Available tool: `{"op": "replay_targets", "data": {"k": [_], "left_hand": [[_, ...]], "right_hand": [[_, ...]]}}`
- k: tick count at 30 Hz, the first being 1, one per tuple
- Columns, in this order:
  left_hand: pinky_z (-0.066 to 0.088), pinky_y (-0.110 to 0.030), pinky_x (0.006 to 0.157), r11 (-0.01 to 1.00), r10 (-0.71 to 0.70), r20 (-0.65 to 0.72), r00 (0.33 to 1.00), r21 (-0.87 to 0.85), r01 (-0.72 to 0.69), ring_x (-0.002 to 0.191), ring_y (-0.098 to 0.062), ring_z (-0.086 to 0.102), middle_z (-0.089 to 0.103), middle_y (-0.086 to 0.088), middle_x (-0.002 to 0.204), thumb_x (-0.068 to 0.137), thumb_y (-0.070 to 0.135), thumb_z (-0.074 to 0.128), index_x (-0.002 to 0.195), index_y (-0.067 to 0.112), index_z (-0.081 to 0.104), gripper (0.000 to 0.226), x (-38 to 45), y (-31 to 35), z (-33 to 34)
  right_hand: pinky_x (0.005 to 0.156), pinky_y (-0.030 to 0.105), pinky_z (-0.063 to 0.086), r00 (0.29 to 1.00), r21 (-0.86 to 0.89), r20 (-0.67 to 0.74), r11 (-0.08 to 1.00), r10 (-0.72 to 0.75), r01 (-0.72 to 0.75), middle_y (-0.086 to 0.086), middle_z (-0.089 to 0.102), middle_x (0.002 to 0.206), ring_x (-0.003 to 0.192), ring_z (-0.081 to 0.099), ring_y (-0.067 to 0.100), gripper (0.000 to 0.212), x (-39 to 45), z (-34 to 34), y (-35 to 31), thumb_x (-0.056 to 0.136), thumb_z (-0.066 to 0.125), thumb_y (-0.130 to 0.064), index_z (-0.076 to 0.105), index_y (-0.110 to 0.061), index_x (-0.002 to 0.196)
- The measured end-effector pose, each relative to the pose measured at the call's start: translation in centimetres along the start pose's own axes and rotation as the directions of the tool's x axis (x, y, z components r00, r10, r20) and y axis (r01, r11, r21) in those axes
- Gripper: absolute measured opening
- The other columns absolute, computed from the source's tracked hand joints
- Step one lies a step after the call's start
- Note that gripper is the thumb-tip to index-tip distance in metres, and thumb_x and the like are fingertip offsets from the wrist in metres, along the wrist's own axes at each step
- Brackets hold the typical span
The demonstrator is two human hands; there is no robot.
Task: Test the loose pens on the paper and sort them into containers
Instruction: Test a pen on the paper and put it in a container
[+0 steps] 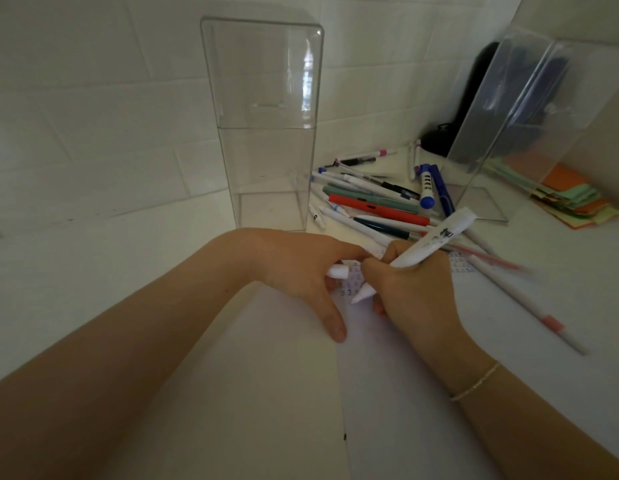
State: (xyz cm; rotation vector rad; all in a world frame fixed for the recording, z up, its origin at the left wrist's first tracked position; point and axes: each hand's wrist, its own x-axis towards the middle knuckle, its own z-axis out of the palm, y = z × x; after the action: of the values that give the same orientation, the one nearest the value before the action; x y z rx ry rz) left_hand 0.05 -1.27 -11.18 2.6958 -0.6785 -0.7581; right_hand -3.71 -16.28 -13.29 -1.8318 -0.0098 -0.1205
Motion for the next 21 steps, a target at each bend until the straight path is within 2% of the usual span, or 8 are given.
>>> {"op": "replay_targets", "data": {"k": [3,5,9,10,13,16,19,21], "left_hand": [[0.050,-0.044,0.089,1.000,0.007,-0.002,1.000,-0.023,-0.007,0.101,-0.020,0.060,0.062,0.002,0.114,0.040,0.067,0.074,0.128,0.024,0.048,0.101,-0.2,0.0,-0.1],[0.050,-0.042,0.090,0.999,0.017,-0.006,1.000,-0.034,-0.017,0.101,-0.018,0.060,0.061,0.004,0.115,0.043,0.065,0.076,0.128,0.026,0.047,0.098,-0.4,0.1,-0.1],[0.046,-0.014,0.084,0.977,0.117,-0.010,0.993,-0.178,-0.117,0.092,0.002,0.057,0.060,0.020,0.109,0.059,0.040,0.085,0.122,0.035,0.050,0.072,-1.1,0.2,-0.2],[0.046,-0.015,0.085,0.971,0.133,-0.017,0.991,-0.198,-0.134,0.093,0.003,0.056,0.059,0.021,0.110,0.060,0.037,0.086,0.121,0.036,0.050,0.071,-1.3,0.3,-0.2],[0.048,-0.028,0.090,0.969,0.135,-0.038,0.990,-0.203,-0.140,0.098,-0.003,0.058,0.060,0.020,0.110,0.059,0.038,0.086,0.120,0.038,0.049,0.071,-1.2,0.3,-0.2],[0.050,-0.025,0.084,0.969,0.087,-0.026,0.996,-0.229,-0.091,0.095,-0.002,0.058,0.062,0.017,0.106,0.062,0.039,0.084,0.123,0.036,0.045,0.073,-1.3,0.2,-0.2],[0.043,-0.020,0.067,0.959,0.037,-0.009,0.999,-0.280,-0.038,0.073,-0.002,0.054,0.057,0.015,0.084,0.078,0.040,0.072,0.110,0.032,0.048,0.041,-1.5,-0.2,-0.5],[0.043,-0.021,0.071,0.942,0.040,0.009,0.999,-0.333,-0.035,0.076,-0.008,0.052,0.057,0.002,0.093,0.088,0.031,0.062,0.101,0.027,0.051,0.017,-1.5,-0.2,-0.4]], "right_hand": [[0.037,0.017,0.039,1.000,-0.009,-0.023,1.000,-0.016,0.016,0.010,0.050,0.048,0.036,0.044,0.007,0.030,0.0,0.0,0.1,0.076,0.062,0.001,0.046,-0.008,0.053],[0.036,0.016,0.038,1.000,0.000,0.002,1.000,-0.020,0.020,0.004,0.050,0.041,0.033,0.043,0.007,0.028,-0.1,0.0,0.0,0.075,0.062,0.000,0.048,-0.008,0.052],[0.034,0.014,0.036,0.998,0.032,0.067,0.999,-0.015,0.013,-0.002,0.050,0.034,0.029,0.044,0.005,0.029,-0.2,-0.1,-0.2,0.076,0.063,0.002,0.048,-0.008,0.053],[0.035,0.014,0.037,0.997,0.036,0.072,0.999,-0.014,0.012,-0.003,0.050,0.034,0.029,0.044,0.005,0.030,-0.2,-0.1,-0.1,0.076,0.063,0.002,0.047,-0.008,0.053],[0.036,0.016,0.038,0.998,0.039,0.058,0.999,-0.017,0.015,-0.002,0.049,0.036,0.031,0.044,0.007,0.034,-0.1,-0.1,0.0,0.076,0.063,0.002,0.044,-0.011,0.051],[0.042,0.016,0.037,0.999,0.031,-0.007,0.999,-0.035,0.035,0.003,0.044,0.047,0.043,0.042,0.009,0.034,0.1,0.0,0.4,0.076,0.062,0.003,0.040,-0.009,0.053],[0.039,0.017,0.036,0.997,0.149,-0.068,0.988,-0.026,0.036,0.004,0.048,0.046,0.037,0.041,0.009,0.023,0.6,-0.6,0.5,0.079,0.062,0.002,0.048,-0.005,0.061],[0.039,0.022,0.039,0.998,0.317,-0.054,0.948,-0.024,0.040,0.006,0.057,0.050,0.036,0.046,0.012,0.020,0.7,-1.1,0.3,0.083,0.064,-0.005,0.053,-0.007,0.066]]}}
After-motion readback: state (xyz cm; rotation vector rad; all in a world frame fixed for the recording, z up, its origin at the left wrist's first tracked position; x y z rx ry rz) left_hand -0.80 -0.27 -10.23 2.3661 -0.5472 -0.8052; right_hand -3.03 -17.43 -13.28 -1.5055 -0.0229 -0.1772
